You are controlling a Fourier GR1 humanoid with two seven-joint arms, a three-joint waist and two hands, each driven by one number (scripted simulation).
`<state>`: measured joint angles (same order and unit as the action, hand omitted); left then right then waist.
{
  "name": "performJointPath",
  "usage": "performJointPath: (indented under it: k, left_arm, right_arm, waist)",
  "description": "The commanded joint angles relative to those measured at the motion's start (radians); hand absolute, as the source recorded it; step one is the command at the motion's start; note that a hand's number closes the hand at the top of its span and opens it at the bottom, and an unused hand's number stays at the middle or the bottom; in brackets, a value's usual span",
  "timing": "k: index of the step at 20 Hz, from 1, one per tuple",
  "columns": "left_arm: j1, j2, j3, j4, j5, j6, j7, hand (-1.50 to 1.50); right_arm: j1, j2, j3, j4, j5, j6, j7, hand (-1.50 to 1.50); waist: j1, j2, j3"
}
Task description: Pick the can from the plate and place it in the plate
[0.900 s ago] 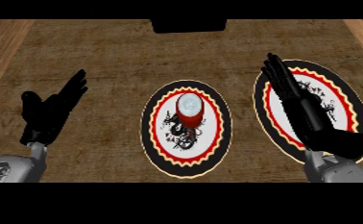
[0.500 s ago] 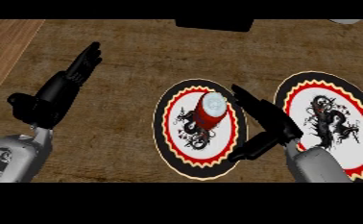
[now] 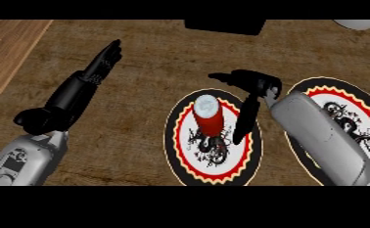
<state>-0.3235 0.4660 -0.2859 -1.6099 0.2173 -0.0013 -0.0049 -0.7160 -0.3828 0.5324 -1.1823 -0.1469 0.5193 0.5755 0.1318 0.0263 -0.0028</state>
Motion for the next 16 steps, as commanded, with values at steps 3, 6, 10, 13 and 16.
performJointPath:
  k: [3, 6, 10, 13, 16]
  left_arm:
    - [0.04, -0.008, 0.012, 0.014, -0.013, 0.001, -0.048, 0.0]
    - [0.051, -0.007, 0.018, 0.005, -0.04, 0.022, -0.037, 0.0]
    - [0.045, -0.03, 0.012, 0.02, -0.065, 0.042, -0.045, 0.0]
    - [0.039, -0.009, 0.031, -0.01, -0.03, 0.007, -0.01, 0.0]
    - [0.042, -0.019, 0.031, -0.006, -0.044, 0.013, -0.024, 0.0]
  right_arm:
    - [-0.315, 0.15, 0.029, 0.276, 0.004, 0.148, 0.158, -1.5]
    - [-0.4, 0.254, -0.019, 0.416, -0.071, 0.189, 0.283, -1.5]
    - [-0.515, 0.286, -0.081, 0.585, -0.176, 0.317, 0.377, -1.5]
    - [-0.548, 0.293, -0.088, 0.699, -0.214, 0.397, 0.395, -1.5]
    - [-0.622, 0.307, -0.066, 0.786, -0.19, 0.426, 0.391, -1.5]
  waist:
    - [-0.033, -0.007, 0.0]
    - [-0.062, -0.015, 0.001]
    - [-0.074, -0.013, 0.001]
    - [-0.072, -0.013, 0.001]
    - [-0.069, -0.011, 0.001]
